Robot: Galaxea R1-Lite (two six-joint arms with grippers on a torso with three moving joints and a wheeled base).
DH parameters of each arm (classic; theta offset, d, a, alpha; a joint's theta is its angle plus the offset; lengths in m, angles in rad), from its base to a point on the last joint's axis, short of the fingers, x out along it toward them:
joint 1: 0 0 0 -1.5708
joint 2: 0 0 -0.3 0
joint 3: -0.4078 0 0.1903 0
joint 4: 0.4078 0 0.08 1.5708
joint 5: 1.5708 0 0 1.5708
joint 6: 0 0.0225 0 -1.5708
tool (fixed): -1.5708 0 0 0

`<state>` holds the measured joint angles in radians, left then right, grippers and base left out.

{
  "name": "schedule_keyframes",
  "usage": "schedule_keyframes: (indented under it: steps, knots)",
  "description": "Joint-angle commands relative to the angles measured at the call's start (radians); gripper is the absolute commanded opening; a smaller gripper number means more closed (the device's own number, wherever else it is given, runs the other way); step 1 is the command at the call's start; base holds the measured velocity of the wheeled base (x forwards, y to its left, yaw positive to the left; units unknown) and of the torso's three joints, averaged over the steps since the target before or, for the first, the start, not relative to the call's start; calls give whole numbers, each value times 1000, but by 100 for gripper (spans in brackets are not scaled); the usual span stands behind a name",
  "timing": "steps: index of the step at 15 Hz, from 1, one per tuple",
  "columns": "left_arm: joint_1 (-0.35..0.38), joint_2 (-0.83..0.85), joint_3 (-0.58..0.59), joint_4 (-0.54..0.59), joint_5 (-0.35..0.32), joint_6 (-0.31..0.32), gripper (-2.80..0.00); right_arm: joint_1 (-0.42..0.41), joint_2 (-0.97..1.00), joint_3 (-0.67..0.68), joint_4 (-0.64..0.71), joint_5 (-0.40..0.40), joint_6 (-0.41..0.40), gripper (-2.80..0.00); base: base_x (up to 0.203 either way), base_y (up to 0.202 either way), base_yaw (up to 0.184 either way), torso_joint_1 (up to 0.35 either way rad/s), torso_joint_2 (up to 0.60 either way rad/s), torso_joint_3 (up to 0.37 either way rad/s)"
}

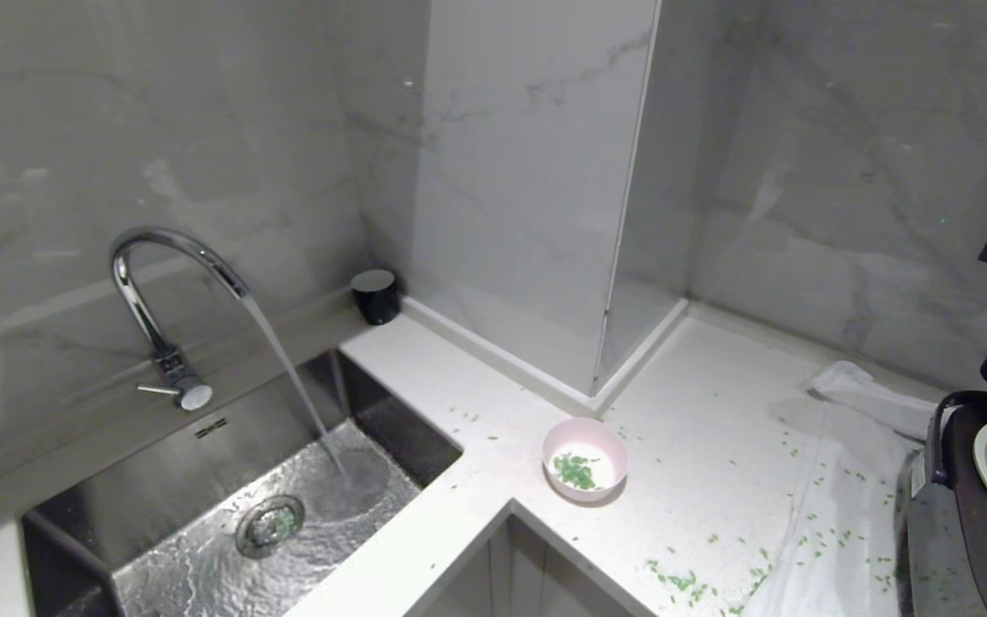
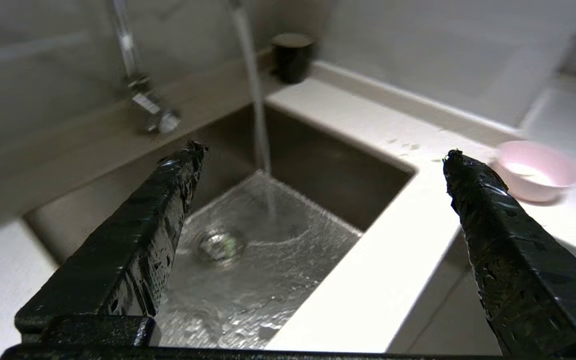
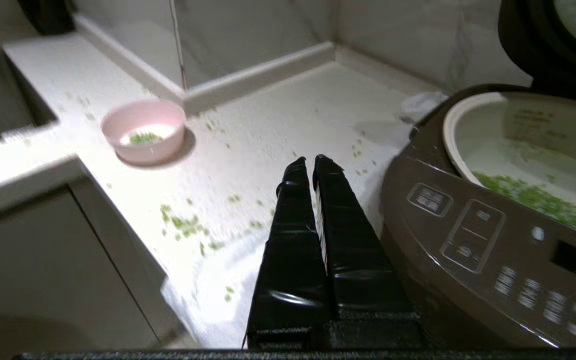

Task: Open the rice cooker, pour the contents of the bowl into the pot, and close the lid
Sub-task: Pick up the bowl on the table

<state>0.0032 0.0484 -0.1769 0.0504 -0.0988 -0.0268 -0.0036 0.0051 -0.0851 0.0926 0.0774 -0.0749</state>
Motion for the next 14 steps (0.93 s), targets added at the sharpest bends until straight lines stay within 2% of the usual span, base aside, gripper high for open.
schedule_keyframes:
  steps: [1, 2, 3, 5, 7, 9, 10, 12, 14]
  knots:
    - [2, 173, -53, -67, -46, 1, 0, 1, -5, 67, -88, -27, -12, -280, 0, 0, 0, 0, 0, 0]
    - [2, 251, -66, -129, -55, 1, 0, 1, -5, 85, -97, -40, -79, -280, 0, 0, 0, 0, 0, 0]
    - [1, 338, -77, -196, -64, 2, 0, 1, -5, 87, -92, -42, -99, -280, 0, 0, 0, 0, 0, 0]
    - [-8, 540, -91, -313, -93, 0, 0, 2, -5, 85, -82, -52, -33, -280, 0, 0, 0, 0, 0, 0]
    - [-49, 769, -103, -463, -113, -4, 0, 1, -4, 84, -85, -64, 12, -280, 0, 0, 0, 0, 0, 0]
    - [-156, 951, -138, -589, -102, -34, 0, 1, -5, 87, -88, -68, 28, -280, 0, 0, 0, 0, 0, 0]
    - [-249, 1026, -167, -629, -74, -62, 0, 1, -5, 87, -93, -68, 41, -280, 0, 0, 0, 0, 0, 0]
    - [-384, 1144, -224, -669, 11, -113, 0, 1, -5, 87, -93, -68, 43, -280, 0, 0, 0, 0, 0, 0]
    - [-469, 1243, -280, -661, 72, -142, 0, 1, -5, 87, -93, -68, 43, -280, 0, 0, 0, 0, 0, 0]
